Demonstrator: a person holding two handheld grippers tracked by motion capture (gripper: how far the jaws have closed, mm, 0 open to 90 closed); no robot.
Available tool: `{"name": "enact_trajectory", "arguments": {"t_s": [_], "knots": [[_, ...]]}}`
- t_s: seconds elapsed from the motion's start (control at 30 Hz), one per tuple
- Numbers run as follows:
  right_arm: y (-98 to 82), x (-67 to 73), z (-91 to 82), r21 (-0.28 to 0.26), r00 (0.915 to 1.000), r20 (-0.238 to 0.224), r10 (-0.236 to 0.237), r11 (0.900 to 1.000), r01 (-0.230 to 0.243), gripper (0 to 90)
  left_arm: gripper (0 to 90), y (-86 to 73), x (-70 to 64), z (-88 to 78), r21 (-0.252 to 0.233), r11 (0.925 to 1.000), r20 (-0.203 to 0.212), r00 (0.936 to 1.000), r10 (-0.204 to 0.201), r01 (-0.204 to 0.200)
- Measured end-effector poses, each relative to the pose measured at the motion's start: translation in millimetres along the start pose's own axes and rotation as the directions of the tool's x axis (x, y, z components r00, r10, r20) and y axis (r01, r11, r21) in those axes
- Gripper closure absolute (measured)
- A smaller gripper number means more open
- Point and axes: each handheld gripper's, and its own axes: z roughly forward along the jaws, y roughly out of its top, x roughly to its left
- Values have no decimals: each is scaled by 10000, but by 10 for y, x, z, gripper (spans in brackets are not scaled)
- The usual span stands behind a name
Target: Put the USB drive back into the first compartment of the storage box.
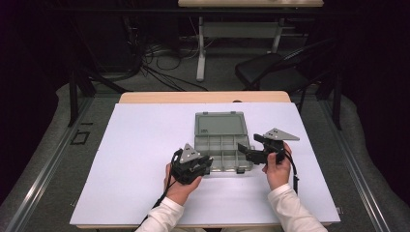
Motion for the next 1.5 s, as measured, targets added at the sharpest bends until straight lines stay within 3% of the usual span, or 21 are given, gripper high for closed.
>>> {"name": "enact_trajectory", "arguments": {"t_s": [0.43, 0.57, 0.97, 1.5], "knots": [[1, -3, -2, 0, 10000, -22, -6, 10000, 6, 186, 791, 144, 205, 5, -12, 9985, -234, 9982, -546, 546], [0, -5, -1, 49, 10000, -18, -17, 10000, 17, 186, 792, 209, 282, 55, 147, 9991, -519, 9979, -382, 390], [-4, -15, 4, 77, 10000, 6, -42, 10000, 42, 186, 791, 290, 488, 287, 822, 9947, -950, 9940, -546, 625], [-13, -12, 18, 184, 10000, 16, -78, 9998, 77, 186, 791, 244, 582, 514, 1175, 9901, -1312, 9895, -612, 768]]}}
